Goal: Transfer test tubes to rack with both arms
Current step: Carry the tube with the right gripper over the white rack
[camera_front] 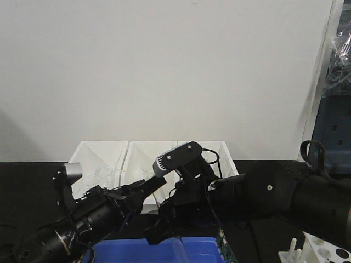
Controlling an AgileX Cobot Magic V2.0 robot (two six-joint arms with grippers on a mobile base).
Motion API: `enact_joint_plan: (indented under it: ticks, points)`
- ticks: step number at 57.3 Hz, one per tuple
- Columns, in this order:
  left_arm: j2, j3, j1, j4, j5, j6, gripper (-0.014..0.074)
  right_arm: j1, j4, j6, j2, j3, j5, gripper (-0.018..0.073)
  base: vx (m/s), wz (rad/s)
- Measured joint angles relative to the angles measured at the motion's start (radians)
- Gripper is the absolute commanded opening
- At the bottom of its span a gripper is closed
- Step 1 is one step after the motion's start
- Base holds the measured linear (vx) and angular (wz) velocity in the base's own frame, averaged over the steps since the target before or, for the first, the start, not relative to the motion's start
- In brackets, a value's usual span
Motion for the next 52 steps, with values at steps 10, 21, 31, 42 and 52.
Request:
enact_joint_plan:
  ticks: [10,21,31,42,52]
  points:
    - [-0.005,0.000,0.045,-0.005,-0.071,0.007,0.0543,-0.085,-0.002,0.020,-0.002,0.000,-0.008,-0.0010,0.00,0.00]
    - [-0.094,0.000,0.083,-0.006,0.022,0.146,0.0543,-0.233,-0.008,0.023,-0.099,0.004,-0.029,-0.0010,0.00,0.00]
    - [-0.249,0.000,0.104,-0.007,0.240,0.304,0.0543,-0.391,-0.011,0.008,-0.343,0.111,-0.161,-0.0009,0.00,0.00]
    - [-0.377,0.000,0.104,-0.009,0.388,0.385,0.0543,-0.459,-0.008,-0.039,-0.593,0.398,-0.386,-0.0008,0.00,0.00]
    - [-0.413,0.000,0.104,-0.010,0.437,0.388,0.0543,-0.460,0.028,-0.049,-0.713,0.652,-0.566,-0.0008,0.00,0.00]
